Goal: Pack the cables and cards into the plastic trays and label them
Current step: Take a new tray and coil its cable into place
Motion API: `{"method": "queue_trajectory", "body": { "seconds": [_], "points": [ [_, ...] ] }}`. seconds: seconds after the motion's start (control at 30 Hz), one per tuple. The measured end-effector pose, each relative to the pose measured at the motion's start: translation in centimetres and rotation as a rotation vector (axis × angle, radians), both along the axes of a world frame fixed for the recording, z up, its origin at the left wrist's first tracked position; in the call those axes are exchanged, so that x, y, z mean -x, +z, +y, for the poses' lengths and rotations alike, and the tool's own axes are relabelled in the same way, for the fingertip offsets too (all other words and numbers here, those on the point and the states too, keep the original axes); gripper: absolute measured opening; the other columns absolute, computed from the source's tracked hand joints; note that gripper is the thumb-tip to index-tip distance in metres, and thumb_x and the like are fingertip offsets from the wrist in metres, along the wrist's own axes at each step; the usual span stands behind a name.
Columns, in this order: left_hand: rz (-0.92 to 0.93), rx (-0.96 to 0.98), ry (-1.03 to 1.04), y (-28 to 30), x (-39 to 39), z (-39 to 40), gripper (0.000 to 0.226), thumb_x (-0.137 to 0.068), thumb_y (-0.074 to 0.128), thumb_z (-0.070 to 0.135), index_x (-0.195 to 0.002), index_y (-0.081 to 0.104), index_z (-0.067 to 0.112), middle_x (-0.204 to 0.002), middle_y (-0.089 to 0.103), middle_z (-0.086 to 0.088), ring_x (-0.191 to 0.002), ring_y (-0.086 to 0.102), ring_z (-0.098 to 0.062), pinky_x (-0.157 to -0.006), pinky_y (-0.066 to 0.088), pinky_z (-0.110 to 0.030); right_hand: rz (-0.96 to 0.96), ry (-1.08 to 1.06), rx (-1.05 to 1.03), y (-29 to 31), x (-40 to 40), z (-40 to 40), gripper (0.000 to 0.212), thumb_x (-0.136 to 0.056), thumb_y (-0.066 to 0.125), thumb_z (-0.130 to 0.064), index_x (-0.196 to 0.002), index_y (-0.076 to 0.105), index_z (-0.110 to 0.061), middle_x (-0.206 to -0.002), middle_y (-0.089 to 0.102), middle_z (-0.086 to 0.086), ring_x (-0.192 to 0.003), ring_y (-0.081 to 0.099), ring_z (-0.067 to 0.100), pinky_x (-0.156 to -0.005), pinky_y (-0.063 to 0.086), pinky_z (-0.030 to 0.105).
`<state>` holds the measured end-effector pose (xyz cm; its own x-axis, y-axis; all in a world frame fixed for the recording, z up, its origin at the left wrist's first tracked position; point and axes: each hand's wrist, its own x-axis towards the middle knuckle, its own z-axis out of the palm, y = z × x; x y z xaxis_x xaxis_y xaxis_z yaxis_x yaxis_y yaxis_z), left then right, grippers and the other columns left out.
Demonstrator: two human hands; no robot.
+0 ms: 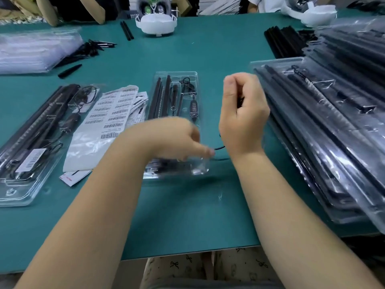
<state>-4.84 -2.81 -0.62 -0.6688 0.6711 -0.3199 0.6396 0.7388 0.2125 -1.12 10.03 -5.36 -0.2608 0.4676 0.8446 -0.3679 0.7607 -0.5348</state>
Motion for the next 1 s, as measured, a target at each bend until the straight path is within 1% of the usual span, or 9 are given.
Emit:
{"method": "queue_trajectory", "body": {
  "seconds": [0.1,0.17,0.27,0.37,0.53,0.7,0.83,0.93,1.0],
  "points": [
    [0.089,-0.300,0.013,-0.5,0.9,2.4,0.048,-0.073,0.058,0.066,-0.099,0.059,0.025,-0.084,0.064,0.010,-0.068,0.054,0.003,-0.063,0.044,-0.023,-0.056,0.041,0.169,0.4,0.2,0.6,0.015,-0.097,0.048,-0.015,-0.086,0.057,-0.009,-0.074,0.046,-0.018,-0.064,0.043,0.003,-0.065,0.039,0.017],
    [-0.048,-0.384,-0.071,-1.2,1.1,3.3,0.042,-0.082,0.061,0.054,-0.113,0.062,0.026,-0.095,0.066,0.010,-0.066,0.053,0.007,-0.064,0.041,-0.014,-0.157,0.209,0.353,0.7,0.2,1.3,0.015,-0.098,0.046,-0.018,-0.084,0.051,-0.020,-0.068,0.047,-0.016,-0.054,0.047,0.008,-0.055,0.042,0.025],
    [-0.383,-0.558,-0.068,-2.2,1.0,2.9,0.023,-0.093,0.058,0.035,-0.103,0.070,0.019,-0.095,0.072,0.004,-0.059,0.053,-0.004,-0.065,0.045,-0.014,-0.178,0.547,0.725,0.8,0.4,2.4,0.014,-0.100,0.043,-0.015,-0.090,0.052,-0.019,-0.057,0.044,-0.010,-0.038,0.041,0.010,-0.040,0.033,0.021],
    [-0.407,-0.692,-0.036,-3.3,0.9,2.6,0.019,-0.094,0.056,0.031,-0.101,0.073,0.023,-0.092,0.073,0.008,-0.056,0.050,-0.007,-0.061,0.045,-0.015,-0.159,0.741,0.970,0.8,0.7,2.9,0.013,-0.100,0.044,-0.014,-0.091,0.053,-0.015,-0.052,0.041,-0.008,-0.037,0.038,0.008,-0.040,0.029,0.018],
    [-0.155,-0.660,-0.028,-4.1,0.0,3.6,0.024,-0.096,0.051,0.023,-0.076,0.064,0.024,-0.059,0.059,0.017,-0.055,0.045,0.000,-0.059,0.039,-0.026,-0.138,0.562,1.019,0.7,0.7,2.3,0.016,-0.095,0.052,-0.031,-0.095,0.054,-0.015,-0.058,0.046,-0.006,-0.044,0.044,0.012,-0.046,0.035,0.022],
    [-0.102,-0.627,0.054,-4.1,-0.1,3.8,0.029,-0.099,0.043,0.027,-0.078,0.061,0.019,-0.064,0.052,0.010,-0.065,0.049,-0.010,-0.070,0.041,-0.034,-0.182,0.373,1.248,0.8,0.3,1.9,0.051,-0.092,0.043,-0.059,-0.093,0.063,-0.012,-0.068,0.065,-0.002,-0.061,0.060,0.012,-0.055,0.044,0.024],
    [-0.172,-0.677,0.081,-4.0,0.1,3.5,0.028,-0.100,0.043,0.027,-0.084,0.064,0.018,-0.072,0.062,0.005,-0.068,0.052,-0.017,-0.072,0.044,-0.034,-0.203,0.249,1.265,0.9,-0.3,2.4,0.055,-0.099,0.027,-0.050,-0.078,0.067,-0.018,-0.078,0.069,-0.002,-0.078,0.061,0.013,-0.068,0.044,0.027],
    [-0.225,-0.717,0.073,-4.2,0.3,3.3,0.025,-0.100,0.044,0.025,-0.088,0.064,0.018,-0.058,0.058,0.019,-0.048,0.042,-0.001,-0.053,0.035,-0.020,-0.237,0.302,1.279,1.5,-0.4,3.7,0.054,-0.102,0.023,-0.043,-0.078,0.066,-0.020,-0.074,0.071,-0.006,-0.085,0.060,0.014,-0.076,0.043,0.029],
    [-0.274,-0.755,0.079,-4.3,0.5,3.2,0.023,-0.100,0.044,0.024,-0.088,0.063,0.021,-0.064,0.062,0.018,-0.047,0.039,0.000,-0.050,0.032,-0.018,-0.267,0.363,1.282,1.6,-0.3,4.5,0.053,-0.102,0.022,-0.042,-0.081,0.065,-0.020,-0.074,0.072,-0.007,-0.086,0.060,0.015,-0.076,0.042,0.030]
  ]
}}
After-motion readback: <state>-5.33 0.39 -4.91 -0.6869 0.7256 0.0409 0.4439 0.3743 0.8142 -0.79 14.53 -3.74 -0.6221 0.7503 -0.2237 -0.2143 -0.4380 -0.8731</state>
